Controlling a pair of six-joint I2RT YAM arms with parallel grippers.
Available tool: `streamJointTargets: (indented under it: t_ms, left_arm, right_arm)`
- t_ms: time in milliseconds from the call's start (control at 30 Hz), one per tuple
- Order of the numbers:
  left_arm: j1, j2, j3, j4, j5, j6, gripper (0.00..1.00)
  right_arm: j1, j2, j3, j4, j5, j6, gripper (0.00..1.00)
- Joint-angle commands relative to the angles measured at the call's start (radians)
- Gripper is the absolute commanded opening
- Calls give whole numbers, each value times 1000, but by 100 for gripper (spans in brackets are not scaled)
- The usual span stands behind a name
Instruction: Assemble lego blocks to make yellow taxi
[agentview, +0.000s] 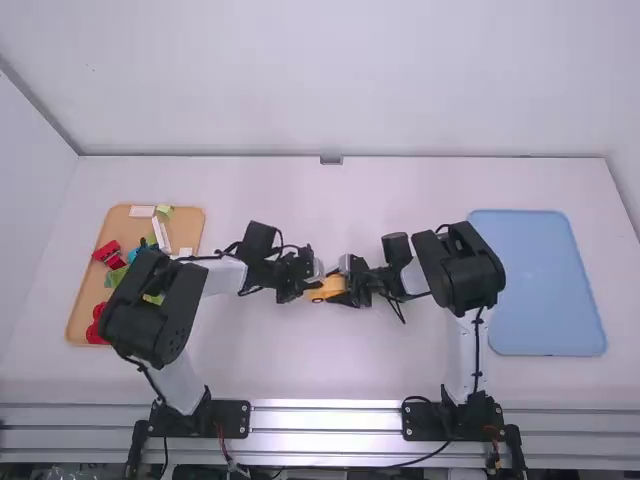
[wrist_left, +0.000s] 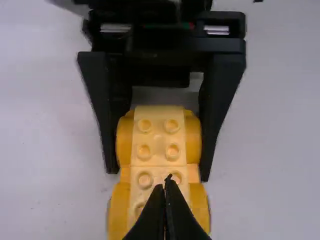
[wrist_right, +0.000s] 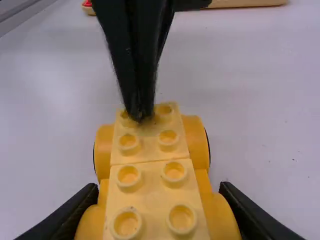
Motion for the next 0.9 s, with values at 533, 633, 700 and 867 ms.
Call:
streamJointTargets:
  t_ms: [533, 633, 700, 867]
  left_arm:
    - [132, -272, 93, -100, 32, -116, 99]
    - [167, -347, 84, -111, 5, -159, 99]
    - [192, -396, 77, -134, -21, -175, 99]
    - [240, -485, 50, -186, -72, -174, 99]
  right_arm:
    - [4, 16, 6, 20, 132, 113, 51]
    - [2, 15, 6, 16, 138, 96, 52]
    - [0, 14, 4, 13, 140, 94, 51]
    - [-34, -18, -42, 13, 148, 59, 55]
